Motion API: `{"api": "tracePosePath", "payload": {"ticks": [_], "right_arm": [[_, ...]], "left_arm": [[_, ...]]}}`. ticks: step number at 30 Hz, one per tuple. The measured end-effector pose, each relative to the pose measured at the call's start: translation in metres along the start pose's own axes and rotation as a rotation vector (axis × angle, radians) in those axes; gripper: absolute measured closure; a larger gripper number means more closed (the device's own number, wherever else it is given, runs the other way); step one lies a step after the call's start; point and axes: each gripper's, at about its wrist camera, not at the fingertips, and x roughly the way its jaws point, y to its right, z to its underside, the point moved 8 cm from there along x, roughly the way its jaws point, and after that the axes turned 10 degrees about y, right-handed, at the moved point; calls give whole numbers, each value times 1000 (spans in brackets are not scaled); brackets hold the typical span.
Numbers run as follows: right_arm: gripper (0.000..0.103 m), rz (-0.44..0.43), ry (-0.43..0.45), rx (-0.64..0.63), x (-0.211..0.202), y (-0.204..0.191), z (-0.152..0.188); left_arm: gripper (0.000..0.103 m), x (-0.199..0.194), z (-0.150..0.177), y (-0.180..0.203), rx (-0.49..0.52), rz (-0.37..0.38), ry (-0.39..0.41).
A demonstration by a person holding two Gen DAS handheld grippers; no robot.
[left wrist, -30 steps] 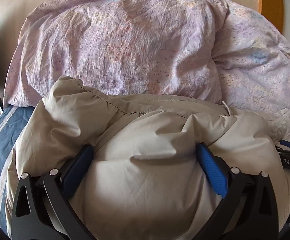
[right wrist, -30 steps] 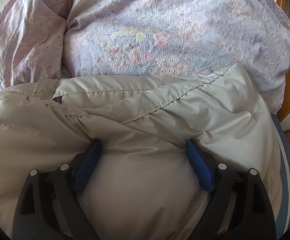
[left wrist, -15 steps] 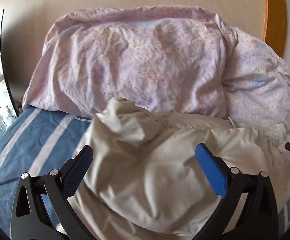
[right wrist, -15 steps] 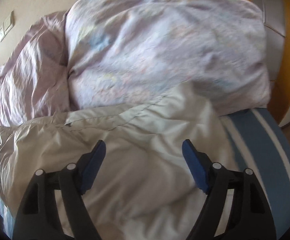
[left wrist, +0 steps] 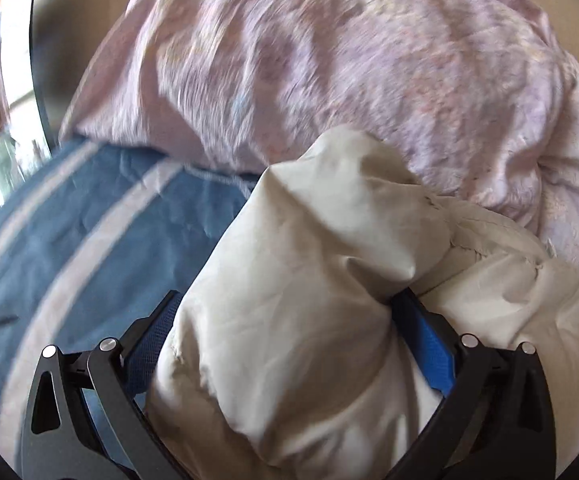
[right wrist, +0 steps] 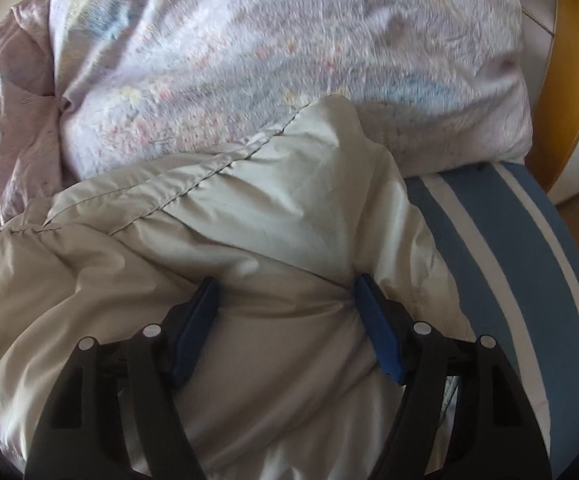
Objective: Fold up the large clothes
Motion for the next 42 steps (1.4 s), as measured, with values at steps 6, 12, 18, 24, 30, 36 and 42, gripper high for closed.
{"api": "tracePosePath", "payload": {"ticks": [6,12,18,24,30,36,42], "right_arm": [[30,-132,64,196,-57,26,8],[22,-188,64,494,-112,82,49],[22,-299,-73,738,-108,87,96],[22,-368,-128,819,-91,65,106],[21,-374,-132,850,-82,56,109],[23,-374,-112,857,-73,53,108],[29,-400,-85,858,-69,54,105]], "left_arm": [[1,-29,5,-14,-73,97,-19],[1,-78,25,-59,-289,221,-63],[1,-109,69,-82,-499,305,-169],[1,-120,100,-67,-633,360,-236],[1,-121,104,-39,-654,376,-246],[7,-104,97,-26,-638,323,-210],[15,-89,90,-29,-712,320,-182]]}}
